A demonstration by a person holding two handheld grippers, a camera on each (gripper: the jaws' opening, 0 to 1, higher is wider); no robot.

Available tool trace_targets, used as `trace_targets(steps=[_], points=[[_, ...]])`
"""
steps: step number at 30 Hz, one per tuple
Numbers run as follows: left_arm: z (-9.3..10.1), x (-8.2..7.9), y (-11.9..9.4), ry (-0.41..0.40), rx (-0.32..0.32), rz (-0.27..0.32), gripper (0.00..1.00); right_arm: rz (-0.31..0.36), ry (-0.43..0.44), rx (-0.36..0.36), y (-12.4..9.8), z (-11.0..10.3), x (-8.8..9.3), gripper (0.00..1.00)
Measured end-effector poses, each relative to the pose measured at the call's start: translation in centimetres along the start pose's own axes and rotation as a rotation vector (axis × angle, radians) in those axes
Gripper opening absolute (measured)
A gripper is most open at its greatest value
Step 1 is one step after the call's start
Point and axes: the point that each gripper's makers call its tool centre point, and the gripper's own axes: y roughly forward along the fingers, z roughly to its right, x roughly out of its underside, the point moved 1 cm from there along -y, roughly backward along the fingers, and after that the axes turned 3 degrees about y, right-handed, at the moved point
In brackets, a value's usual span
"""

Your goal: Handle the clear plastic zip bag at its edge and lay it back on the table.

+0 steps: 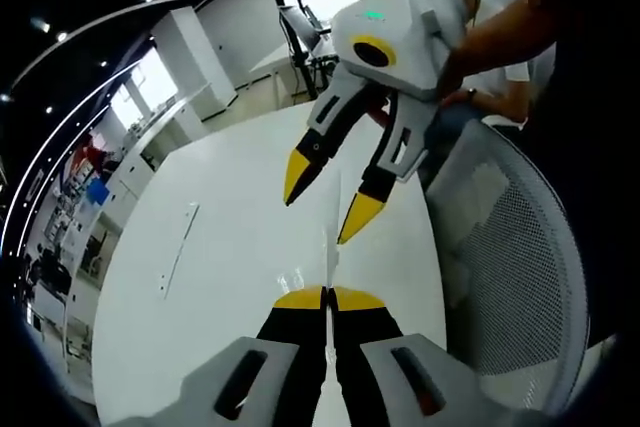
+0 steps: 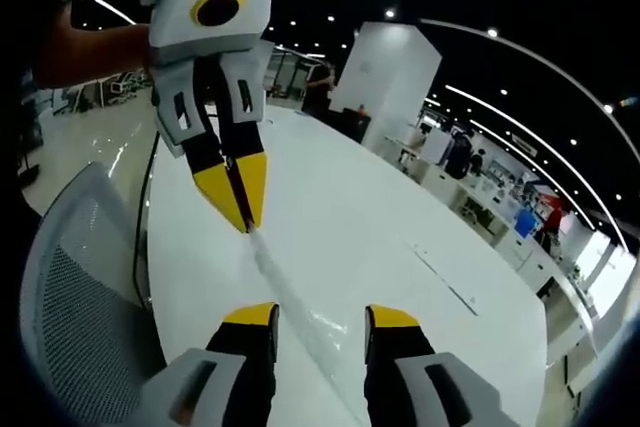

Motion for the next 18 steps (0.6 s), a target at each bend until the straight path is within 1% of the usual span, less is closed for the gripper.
trace_targets(steps=[4, 7, 9, 12, 18], points=[[0.0, 0.2, 0.1, 0.002, 0.000, -0.009, 0.00, -0.003, -0.003, -0.009, 0.0, -0.3, 0.0, 0.26], [0.0, 0.2, 0.1, -0.010, 0.000, 0.003, 0.00, -0.016, -0.010, -0.019, 0.1, -0.7, 0.1, 0.24], [0.1, 0.4, 0.2, -0.012, 0.002, 0.000, 0.00, -0.018, -0.014, -0.020, 0.2, -0.9, 0.2, 0.22], [0.3, 0.6, 0.3, -0.012, 0.012, -0.007, 0.00, -0.018, -0.008, -0.022, 0.3, -0.9, 0.3, 0.20], [0.3, 0.5, 0.3, -0.017, 0.013, -0.002, 0.00, -0.019, -0.010, -0.024, 0.3, -1.1, 0.3, 0.14]])
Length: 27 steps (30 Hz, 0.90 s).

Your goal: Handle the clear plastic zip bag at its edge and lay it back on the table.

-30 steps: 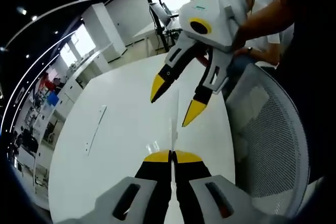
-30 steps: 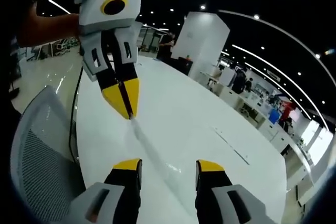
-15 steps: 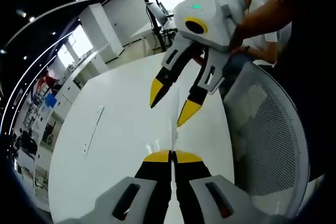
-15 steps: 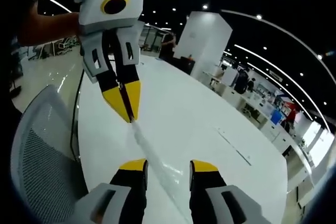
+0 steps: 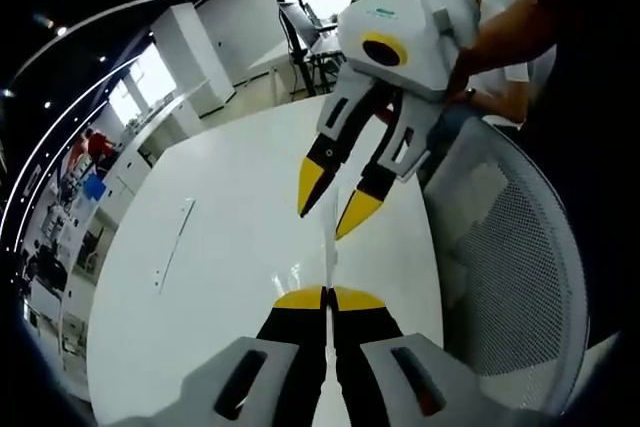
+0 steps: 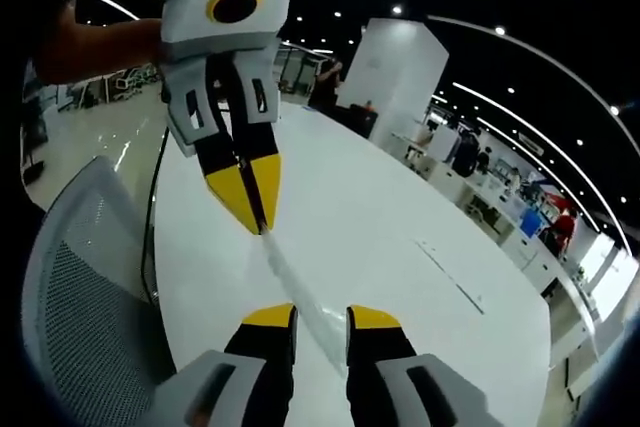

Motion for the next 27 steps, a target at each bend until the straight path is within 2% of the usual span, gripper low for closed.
trace_targets(steps=[27], points=[[-0.46, 0.47, 0.14, -0.022, -0.010, 0.011, 0.00, -0.006, -0.017, -0.015, -0.09, -0.58, 0.29, 0.05]])
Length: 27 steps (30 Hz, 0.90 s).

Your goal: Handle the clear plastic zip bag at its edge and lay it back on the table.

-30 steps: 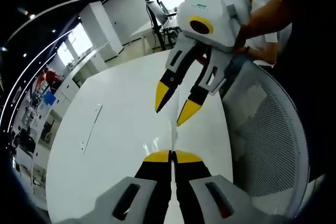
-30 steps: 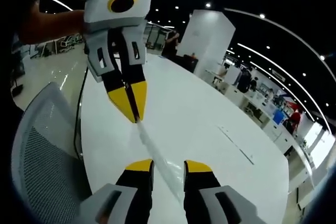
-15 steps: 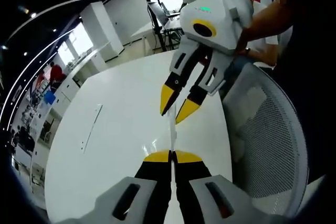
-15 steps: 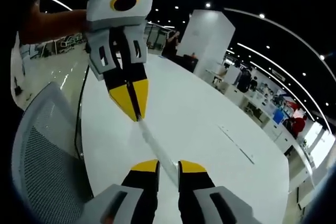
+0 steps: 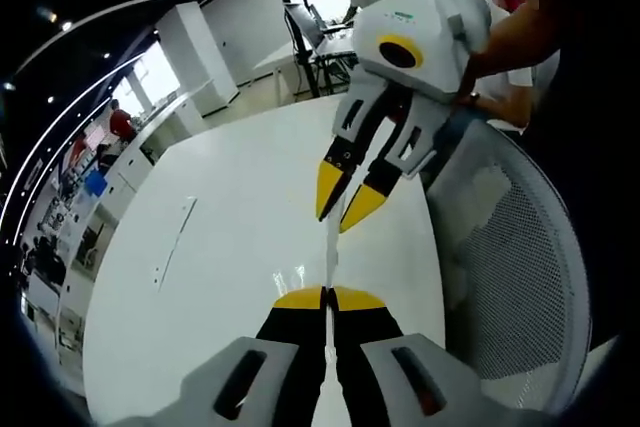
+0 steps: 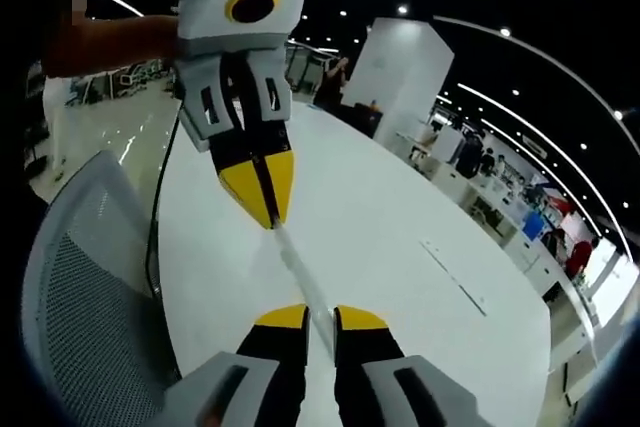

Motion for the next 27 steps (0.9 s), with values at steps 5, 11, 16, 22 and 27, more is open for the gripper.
trace_targets(steps=[5, 11, 16, 22, 27], points=[[-0.4, 0.3, 0.0, -0.001, -0.013, 0.000, 0.00, 0.001, -0.015, -0.008, -0.1, -0.3, -0.2, 0.02], [-0.7, 0.6, -0.1, 0.012, -0.029, 0.003, 0.00, -0.001, -0.045, -0.032, -0.2, -1.0, -0.4, 0.00], [-1.1, 0.5, -0.3, 0.041, -0.050, 0.021, 0.07, -0.004, -0.055, -0.053, -0.2, -1.5, -0.4, 0.00], [-1.2, 0.0, -0.6, 0.081, -0.066, 0.047, 0.20, -0.015, -0.063, -0.076, -0.1, -1.9, -0.2, 0.00], [-1.4, -0.1, -1.0, 0.097, -0.073, 0.053, 0.24, -0.017, -0.062, -0.082, 0.0, -1.9, -0.2, 0.00]])
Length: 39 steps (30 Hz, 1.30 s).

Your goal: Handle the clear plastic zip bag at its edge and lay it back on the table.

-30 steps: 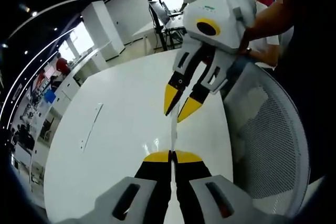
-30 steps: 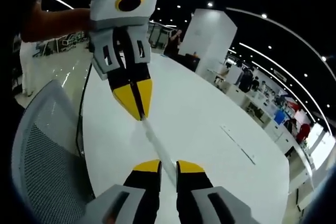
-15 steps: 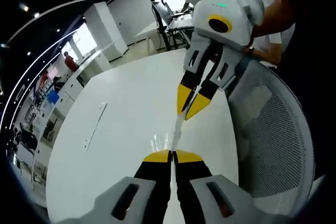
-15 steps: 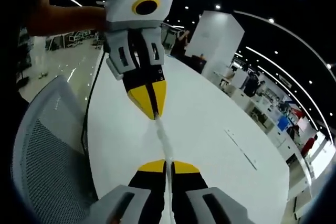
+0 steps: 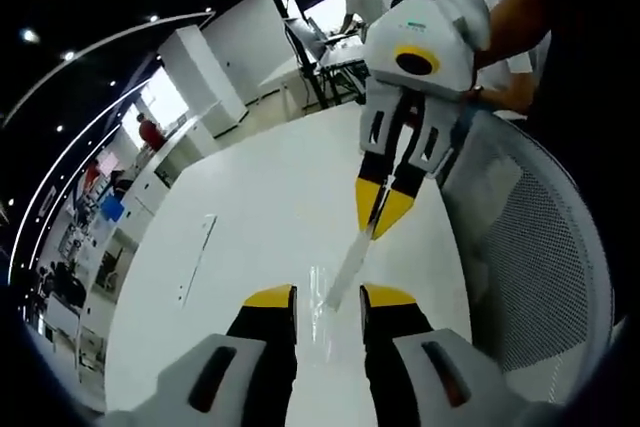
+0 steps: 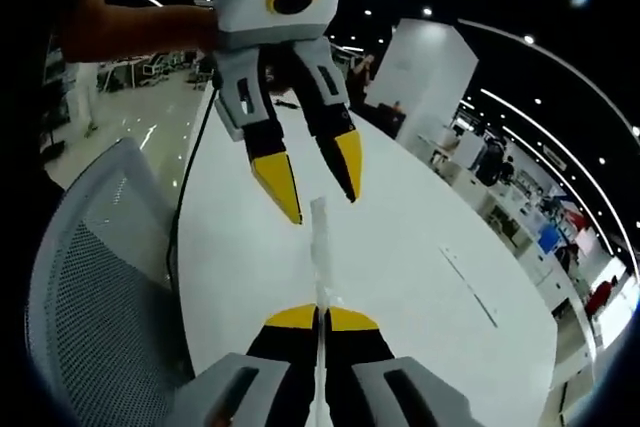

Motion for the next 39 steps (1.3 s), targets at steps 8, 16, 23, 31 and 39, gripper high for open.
trace_targets(steps=[8, 16, 23, 31, 39], points=[[-0.01, 0.15, -0.43, 0.042, -0.003, -0.005, 0.25, -0.014, 0.006, -0.002, -0.10, 0.28, 0.31, 0.00], [-0.06, 0.46, -0.51, 0.071, -0.016, -0.016, 0.25, -0.017, 0.012, -0.010, -0.23, 0.18, 0.35, 0.00], [-0.10, 0.61, -0.50, 0.077, -0.020, -0.025, 0.24, -0.013, 0.010, -0.011, -0.33, 0.24, 0.18, 0.00], [0.02, 0.71, -0.48, 0.090, -0.018, -0.029, 0.22, -0.015, 0.009, -0.021, -0.20, 0.15, 0.21, 0.00], [0.28, 0.84, -0.35, 0.117, -0.014, -0.036, 0.20, -0.016, 0.012, -0.028, -0.16, 0.09, 0.24, 0.00]])
